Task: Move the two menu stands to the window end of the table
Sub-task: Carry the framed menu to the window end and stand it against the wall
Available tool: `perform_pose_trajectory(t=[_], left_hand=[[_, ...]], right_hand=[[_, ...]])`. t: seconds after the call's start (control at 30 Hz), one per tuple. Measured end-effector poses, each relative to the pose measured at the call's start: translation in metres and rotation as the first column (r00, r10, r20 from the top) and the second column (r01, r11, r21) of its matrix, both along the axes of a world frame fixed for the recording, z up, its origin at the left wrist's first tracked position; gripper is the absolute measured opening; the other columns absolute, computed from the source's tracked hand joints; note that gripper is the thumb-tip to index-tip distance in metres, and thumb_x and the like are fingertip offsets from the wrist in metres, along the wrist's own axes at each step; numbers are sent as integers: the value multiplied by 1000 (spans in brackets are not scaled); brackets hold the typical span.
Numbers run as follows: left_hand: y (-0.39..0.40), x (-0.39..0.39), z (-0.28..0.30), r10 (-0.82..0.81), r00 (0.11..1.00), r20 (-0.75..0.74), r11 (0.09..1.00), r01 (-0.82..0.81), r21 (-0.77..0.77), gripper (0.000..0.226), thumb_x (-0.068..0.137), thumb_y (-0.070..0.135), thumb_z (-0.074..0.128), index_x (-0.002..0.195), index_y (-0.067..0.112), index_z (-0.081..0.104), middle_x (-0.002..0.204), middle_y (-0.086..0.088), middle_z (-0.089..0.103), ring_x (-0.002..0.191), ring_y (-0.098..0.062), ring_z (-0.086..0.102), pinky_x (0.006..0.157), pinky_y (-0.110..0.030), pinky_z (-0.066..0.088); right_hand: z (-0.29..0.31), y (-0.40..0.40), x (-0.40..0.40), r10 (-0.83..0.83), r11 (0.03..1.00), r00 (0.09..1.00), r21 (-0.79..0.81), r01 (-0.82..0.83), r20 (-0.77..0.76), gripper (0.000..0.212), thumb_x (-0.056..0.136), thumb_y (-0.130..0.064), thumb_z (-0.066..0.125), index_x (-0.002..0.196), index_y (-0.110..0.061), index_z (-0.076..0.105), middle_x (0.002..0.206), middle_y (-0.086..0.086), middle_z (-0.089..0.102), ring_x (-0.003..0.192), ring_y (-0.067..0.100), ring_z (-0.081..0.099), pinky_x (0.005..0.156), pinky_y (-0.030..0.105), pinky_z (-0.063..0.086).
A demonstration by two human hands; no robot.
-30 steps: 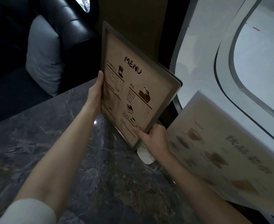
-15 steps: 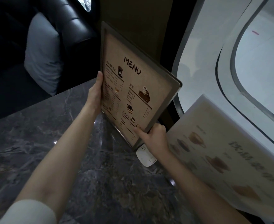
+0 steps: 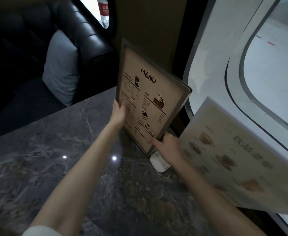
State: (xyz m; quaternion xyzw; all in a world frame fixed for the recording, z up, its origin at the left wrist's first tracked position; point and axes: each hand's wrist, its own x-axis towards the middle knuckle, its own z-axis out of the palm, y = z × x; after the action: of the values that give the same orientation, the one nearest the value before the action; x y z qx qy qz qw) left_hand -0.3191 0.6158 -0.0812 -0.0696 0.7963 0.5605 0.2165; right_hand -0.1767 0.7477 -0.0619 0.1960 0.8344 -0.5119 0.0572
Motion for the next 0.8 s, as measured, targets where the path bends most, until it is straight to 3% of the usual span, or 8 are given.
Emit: perform_pose_trajectory(t=[0.1,0.23,0.33,0.43,0.53,0.63,0.7,0.8], left_hand=[[2,27,10,-43,999,-5,995,42,-95,65,96,49,28,150,17,13,157,-9,25,143,-30,26,117,-45,24],[5,55,24,-45,996,-81,969,23,-247,49,99,38,31,136,8,43,141,-15,48,127,-32,46,97,-36,38],[6,66,35,-77,985,-155,957,30,-289,40,97,33,36,105,4,62,117,-18,64,99,-30,60,76,-31,43],[5,76,45,-162,947,-278,921,44,-387,34,95,28,41,73,10,59,88,-13,67,77,-26,58,63,-29,39],[3,86,49,-188,904,-384,911,15,-412,35,95,25,43,61,17,47,68,-1,54,67,-20,51,50,-26,29],[5,93,40,-94,945,-313,960,2,-281,24,96,23,43,94,9,63,91,-1,58,72,-10,51,60,-19,37],[7,96,30,-25,978,-209,989,-6,-147,34,97,22,42,122,4,55,119,-5,57,100,-16,54,80,-27,42],[10,99,10,47,998,-39,998,-48,-33,47,97,26,39,141,7,37,147,-13,38,134,-29,39,105,-40,36]], right_hand=[[10,3,4,135,985,976,80,-151,171,41,88,-22,54,125,-6,48,128,13,58,100,20,59,69,17,44],[40,0,3,180,960,944,160,-230,277,36,91,-19,48,125,-7,49,124,15,60,74,17,62,48,19,46],[72,-5,-2,234,941,963,220,-258,132,30,90,-15,48,118,-4,53,124,16,59,100,26,62,74,31,57],[117,-5,-10,324,900,944,327,-288,-59,20,90,-18,49,94,-3,61,102,15,67,84,22,65,62,24,55],[161,1,-15,411,836,893,466,-289,-185,21,91,-22,49,96,-7,63,94,6,66,80,16,63,64,25,54],[190,15,-17,453,800,855,539,-265,-252,21,92,-24,48,103,-11,61,95,2,63,83,15,61,64,21,52],[198,26,-21,463,767,851,594,-243,-250,21,92,-22,46,106,-12,59,104,7,66,89,18,62,68,22,52],[200,41,-27,440,713,884,660,-239,-156,35,91,-21,48,124,-9,47,122,13,60,105,23,58,78,25,47]])
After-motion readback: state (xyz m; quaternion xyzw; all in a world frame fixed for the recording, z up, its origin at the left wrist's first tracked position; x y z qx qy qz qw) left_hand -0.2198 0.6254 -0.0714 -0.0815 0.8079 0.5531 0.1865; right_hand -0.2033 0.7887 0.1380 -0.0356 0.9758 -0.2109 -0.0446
